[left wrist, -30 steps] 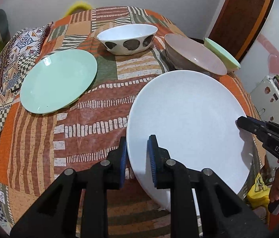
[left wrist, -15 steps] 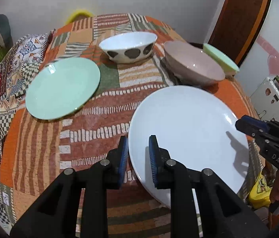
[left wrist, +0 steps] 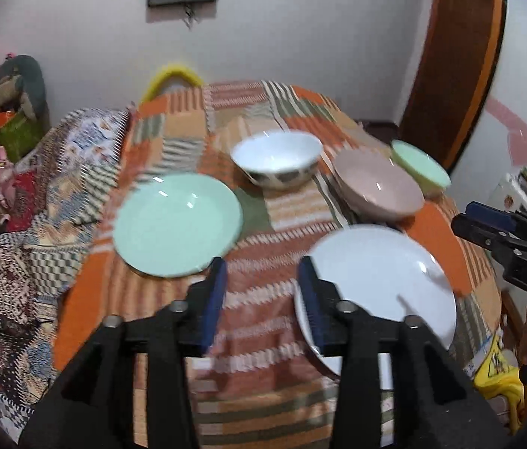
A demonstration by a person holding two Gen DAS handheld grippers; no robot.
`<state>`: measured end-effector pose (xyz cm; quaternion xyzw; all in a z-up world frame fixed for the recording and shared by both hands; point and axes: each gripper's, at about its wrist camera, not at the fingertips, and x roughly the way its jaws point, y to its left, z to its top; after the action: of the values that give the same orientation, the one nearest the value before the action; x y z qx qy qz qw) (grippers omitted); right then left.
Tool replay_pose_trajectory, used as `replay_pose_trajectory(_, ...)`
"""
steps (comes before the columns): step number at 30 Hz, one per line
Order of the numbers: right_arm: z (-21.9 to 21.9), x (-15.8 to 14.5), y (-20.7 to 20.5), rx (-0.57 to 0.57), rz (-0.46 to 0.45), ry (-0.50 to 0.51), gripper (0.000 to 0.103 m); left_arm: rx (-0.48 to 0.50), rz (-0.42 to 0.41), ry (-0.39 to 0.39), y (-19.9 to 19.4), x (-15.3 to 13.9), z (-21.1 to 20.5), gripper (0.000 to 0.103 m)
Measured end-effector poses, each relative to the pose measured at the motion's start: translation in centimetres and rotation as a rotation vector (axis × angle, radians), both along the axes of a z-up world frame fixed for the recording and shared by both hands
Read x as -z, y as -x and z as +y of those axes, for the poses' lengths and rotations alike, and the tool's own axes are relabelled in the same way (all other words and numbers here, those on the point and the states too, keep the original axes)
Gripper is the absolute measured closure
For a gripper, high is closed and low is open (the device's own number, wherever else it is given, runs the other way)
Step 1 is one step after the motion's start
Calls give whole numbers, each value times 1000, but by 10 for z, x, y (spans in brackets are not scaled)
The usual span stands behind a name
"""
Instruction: Organize plates and bowls
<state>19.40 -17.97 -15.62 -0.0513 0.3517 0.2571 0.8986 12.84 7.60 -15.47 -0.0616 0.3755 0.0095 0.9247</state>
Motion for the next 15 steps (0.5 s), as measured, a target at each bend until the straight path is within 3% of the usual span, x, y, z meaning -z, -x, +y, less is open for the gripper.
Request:
replay_pose_trajectory(4, 19, -21, -6, -51, -35, -67, 45, -53, -39, -26, 4, -16, 26, 53)
replay_pose_trajectory(8, 46, -33, -12, -96, -73, -85, 45, -104, -46, -6, 2, -20, 58, 46)
replay_pose_trajectory(15, 89, -27, -34, -149, -84, -73, 45, -180, -2, 20, -19, -3, 114, 46)
